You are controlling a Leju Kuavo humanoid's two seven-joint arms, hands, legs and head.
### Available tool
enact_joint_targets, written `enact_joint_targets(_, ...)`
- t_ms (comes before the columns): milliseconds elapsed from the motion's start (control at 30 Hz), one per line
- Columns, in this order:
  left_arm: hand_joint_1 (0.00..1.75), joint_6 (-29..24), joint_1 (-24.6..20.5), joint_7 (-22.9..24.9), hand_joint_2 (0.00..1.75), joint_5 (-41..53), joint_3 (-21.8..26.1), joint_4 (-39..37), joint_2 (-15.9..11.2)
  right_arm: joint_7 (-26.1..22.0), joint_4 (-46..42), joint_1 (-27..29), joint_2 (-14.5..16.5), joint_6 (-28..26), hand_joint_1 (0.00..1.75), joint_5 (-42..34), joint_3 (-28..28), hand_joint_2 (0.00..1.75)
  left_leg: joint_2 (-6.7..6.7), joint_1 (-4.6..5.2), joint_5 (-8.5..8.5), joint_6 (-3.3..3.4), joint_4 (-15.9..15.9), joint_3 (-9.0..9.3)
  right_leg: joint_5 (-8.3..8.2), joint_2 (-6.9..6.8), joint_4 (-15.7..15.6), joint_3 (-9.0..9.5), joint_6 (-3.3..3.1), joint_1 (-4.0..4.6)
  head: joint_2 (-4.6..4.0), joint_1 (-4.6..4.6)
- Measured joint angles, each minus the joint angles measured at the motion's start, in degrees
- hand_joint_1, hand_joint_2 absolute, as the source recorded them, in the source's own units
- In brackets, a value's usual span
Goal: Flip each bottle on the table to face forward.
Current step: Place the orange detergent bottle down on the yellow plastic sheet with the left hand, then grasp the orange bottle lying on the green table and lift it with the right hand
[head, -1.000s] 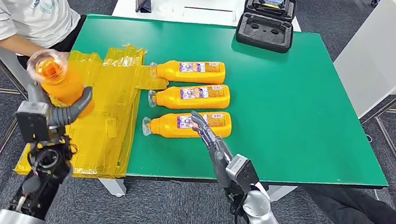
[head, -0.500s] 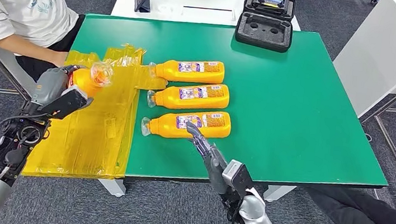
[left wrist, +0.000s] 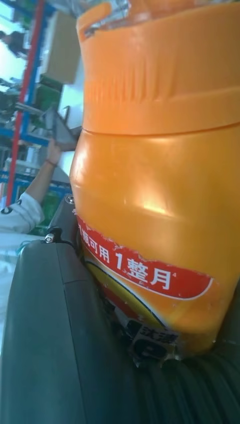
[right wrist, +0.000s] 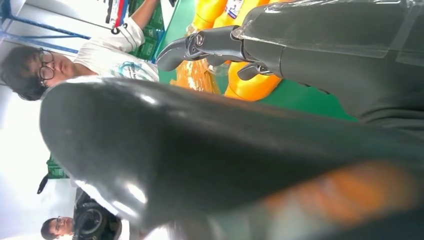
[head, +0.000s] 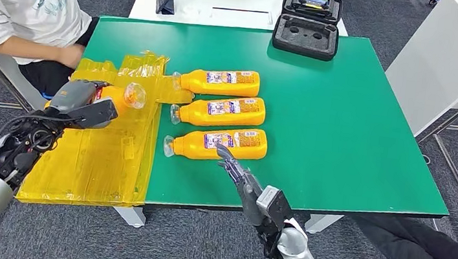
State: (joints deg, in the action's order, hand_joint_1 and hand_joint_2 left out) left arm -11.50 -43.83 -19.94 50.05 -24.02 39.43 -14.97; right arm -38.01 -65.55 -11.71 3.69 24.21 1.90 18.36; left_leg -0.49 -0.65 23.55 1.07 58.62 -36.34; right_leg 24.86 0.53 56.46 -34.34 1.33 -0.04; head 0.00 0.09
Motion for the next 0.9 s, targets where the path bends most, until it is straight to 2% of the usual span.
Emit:
enact_joint_targets(133,1.75,3.0,-2.0,0.3,1.75,1.5,-2.4,-2.3,-0.1,0.2,0.0,0.0,-0.1,0.6,0.0,0.0,-0.2,0.0,0.01,0.0,0.0,0.0,0.0,0.0,0.0,0.0,0.0,0.0,0.0,0.0,0.0,0.01)
enact_joint_targets(433,1.75,5.3,-3.6,0.9,1.75,2.7,-5.6,-5.1,-0.4,0.2,0.4,-0.3,-0.2,1.1,0.0,-0.3,-0.4,0.0,0.01,0.0,0.0,0.0,0.0,-0.01,0.0,0.0,0.0,0.02,0.0,0.0,0.0,0.02)
enact_joint_targets(533,1.75,6.0,-3.0,1.5,1.75,2.1,-6.3,-5.6,-1.1,0.0,0.9,-0.5,-0.3,1.9,0.0,-0.5,-0.4,0.0,0.02,0.0,0.0,0.0,0.0,-0.01,0.0,0.01,0.0,0.04,0.0,0.0,0.0,0.02)
enact_joint_targets(700,1.75,3.4,0.4,3.1,1.75,1.6,-6.6,-6.0,-2.5,-0.6,3.1,-2.9,-0.3,2.5,0.0,-0.5,-0.3,0.0,0.01,-0.01,0.0,-0.01,0.0,-0.01,0.01,0.03,0.0,0.01,-0.01,0.0,0.0,0.02)
enact_joint_targets(900,1.75,3.5,2.0,3.7,1.75,2.2,-6.6,-6.7,-3.0,-1.1,5.6,-4.9,-0.2,2.6,0.0,-0.9,-0.1,0.0,-0.03,-0.01,0.0,-0.01,0.0,0.0,0.01,0.01,0.0,0.07,-0.01,-0.01,0.0,0.01)
